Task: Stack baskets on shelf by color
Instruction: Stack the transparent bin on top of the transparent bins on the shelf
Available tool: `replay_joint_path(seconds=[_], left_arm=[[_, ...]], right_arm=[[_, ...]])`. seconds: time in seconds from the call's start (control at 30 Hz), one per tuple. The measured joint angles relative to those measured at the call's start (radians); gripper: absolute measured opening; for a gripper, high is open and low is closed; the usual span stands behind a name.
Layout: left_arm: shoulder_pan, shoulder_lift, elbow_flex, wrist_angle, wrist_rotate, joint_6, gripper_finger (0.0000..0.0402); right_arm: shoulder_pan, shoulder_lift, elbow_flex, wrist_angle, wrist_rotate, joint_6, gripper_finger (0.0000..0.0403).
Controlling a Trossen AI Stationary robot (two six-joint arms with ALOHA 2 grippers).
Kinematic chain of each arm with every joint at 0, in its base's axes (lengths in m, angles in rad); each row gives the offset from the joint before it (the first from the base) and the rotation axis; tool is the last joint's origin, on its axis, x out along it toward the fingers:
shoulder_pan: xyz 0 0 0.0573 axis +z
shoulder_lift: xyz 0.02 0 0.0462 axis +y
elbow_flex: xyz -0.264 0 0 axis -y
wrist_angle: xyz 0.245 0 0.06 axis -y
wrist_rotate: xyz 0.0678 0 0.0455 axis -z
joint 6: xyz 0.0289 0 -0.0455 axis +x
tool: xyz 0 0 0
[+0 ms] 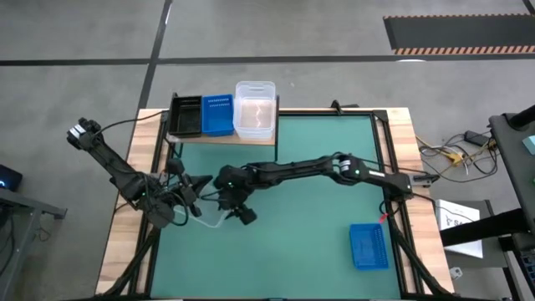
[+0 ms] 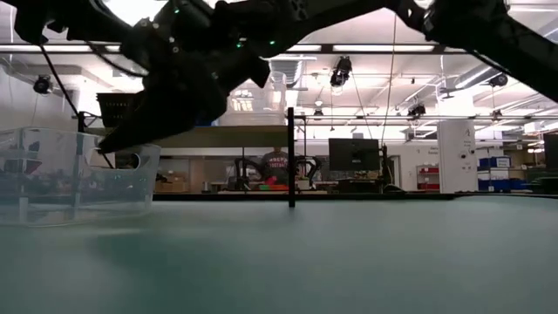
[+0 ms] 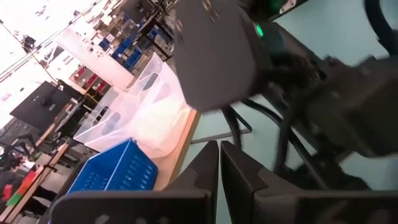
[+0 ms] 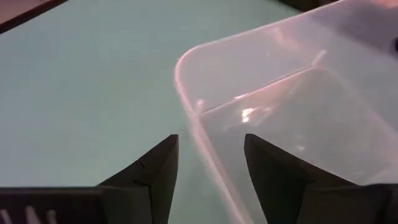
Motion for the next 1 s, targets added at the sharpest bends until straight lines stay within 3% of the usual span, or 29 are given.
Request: replay_joint_path(seconds=[0.23,0.47,0.73,1.0], left_arm=[[0.001,-0.008,0.001,0.001,0.000,0.001,0.0001],[0.001,-0.008,0.003,0.002,0.000,0.001,0.0001],[0.000,-0.010,0.005,0.010,-0.004,-0.002,0.0001],[0.000,-0.025,0.005,0.019,-0.104,-0.009,0.0001]], right_arm=[[0.000,0.078,0.108,-0.100,-0.008,-0.041,0.0132],[0.005,0.075,0.105,-0.120,-0.008,-0.087,0.0021],[0.028,0.029,0.137,-0.344,0.002,-0.096,0.0009],[0.057,-0.069,0.138,-0.519,0.005,-0.047,0.0008]])
